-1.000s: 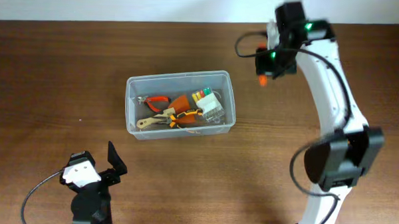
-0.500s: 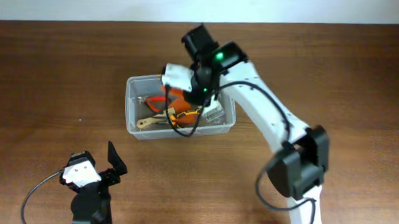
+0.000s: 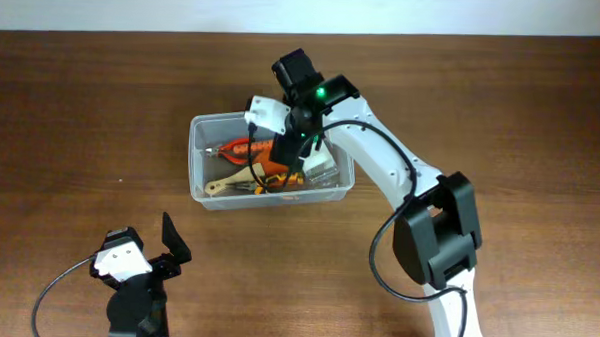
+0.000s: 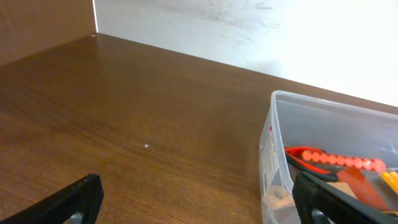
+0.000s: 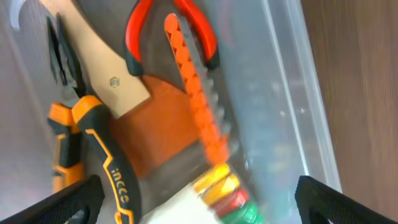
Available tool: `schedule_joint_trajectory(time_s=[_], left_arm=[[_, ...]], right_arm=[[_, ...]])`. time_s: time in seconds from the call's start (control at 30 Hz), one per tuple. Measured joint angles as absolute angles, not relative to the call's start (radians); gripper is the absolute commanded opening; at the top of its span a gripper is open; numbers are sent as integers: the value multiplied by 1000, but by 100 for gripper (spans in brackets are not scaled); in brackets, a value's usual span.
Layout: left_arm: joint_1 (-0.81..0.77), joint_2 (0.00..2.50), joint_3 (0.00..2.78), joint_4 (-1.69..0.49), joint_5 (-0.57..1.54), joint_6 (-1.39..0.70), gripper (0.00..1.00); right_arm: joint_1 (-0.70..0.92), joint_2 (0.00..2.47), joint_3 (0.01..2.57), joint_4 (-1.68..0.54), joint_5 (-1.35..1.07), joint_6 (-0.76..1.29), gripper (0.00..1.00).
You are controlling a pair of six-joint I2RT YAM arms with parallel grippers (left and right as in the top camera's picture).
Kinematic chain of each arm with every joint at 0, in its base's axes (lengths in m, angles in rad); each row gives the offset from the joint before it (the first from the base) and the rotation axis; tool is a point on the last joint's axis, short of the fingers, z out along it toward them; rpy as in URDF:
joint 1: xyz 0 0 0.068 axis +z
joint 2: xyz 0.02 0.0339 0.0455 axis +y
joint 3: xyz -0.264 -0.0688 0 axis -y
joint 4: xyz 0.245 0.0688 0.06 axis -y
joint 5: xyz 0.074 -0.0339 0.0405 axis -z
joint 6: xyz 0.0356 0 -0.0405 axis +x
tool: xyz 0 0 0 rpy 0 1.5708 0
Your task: Pack container
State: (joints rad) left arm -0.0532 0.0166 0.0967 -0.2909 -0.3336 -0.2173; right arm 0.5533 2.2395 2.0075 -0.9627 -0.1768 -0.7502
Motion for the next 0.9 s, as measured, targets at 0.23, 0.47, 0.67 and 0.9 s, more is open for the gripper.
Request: schedule_joint_trajectory(time_s=[0.23, 0.47, 0.67, 0.9], left_arm=[[-53, 17, 97, -291, -334, -217, 99], [-53, 17, 97, -291, -334, -217, 99], [-53, 17, 97, -291, -334, -217, 99], [-53, 17, 97, -291, -334, -217, 99]], right_arm=[[501, 2092, 2212, -1297, -174, -352, 98], [353, 1875, 2320, -1505, -173, -251, 98], [345, 1863, 2321, -1514, -174, -213, 98], [345, 1867, 2321, -1517, -174, -208, 98]])
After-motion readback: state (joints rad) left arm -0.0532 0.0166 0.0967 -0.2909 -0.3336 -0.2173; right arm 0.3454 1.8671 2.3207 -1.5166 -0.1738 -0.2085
